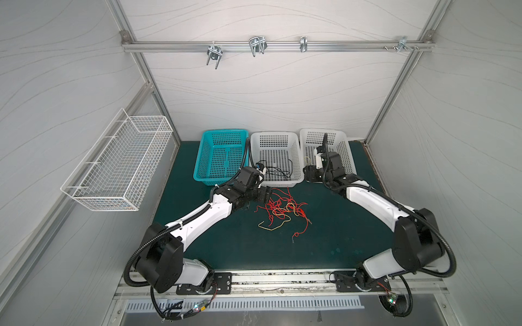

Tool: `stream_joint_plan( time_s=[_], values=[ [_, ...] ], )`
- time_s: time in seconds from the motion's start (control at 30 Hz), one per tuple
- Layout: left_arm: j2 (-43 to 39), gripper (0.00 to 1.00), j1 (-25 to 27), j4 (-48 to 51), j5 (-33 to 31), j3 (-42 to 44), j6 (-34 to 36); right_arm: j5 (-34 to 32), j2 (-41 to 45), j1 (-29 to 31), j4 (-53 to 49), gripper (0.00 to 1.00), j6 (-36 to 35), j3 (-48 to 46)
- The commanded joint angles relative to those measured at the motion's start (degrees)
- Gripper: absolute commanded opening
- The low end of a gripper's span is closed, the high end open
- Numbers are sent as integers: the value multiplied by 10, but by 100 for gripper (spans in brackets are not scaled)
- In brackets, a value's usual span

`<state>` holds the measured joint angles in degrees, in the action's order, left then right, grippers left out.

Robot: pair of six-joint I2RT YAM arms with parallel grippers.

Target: Untangle the cables

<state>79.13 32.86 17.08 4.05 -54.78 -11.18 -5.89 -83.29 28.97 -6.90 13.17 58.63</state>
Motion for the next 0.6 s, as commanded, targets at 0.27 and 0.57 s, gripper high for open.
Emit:
stream_joint_plan(
  time_s=[0.27,0.57],
  values=[
    [-17,74,25,-13,8,27,-20,57,118,128,-30,64,0,-104],
    [30,73,40,-43,13,19,-51,69,113,173,-16,39,80,-145]
  ],
)
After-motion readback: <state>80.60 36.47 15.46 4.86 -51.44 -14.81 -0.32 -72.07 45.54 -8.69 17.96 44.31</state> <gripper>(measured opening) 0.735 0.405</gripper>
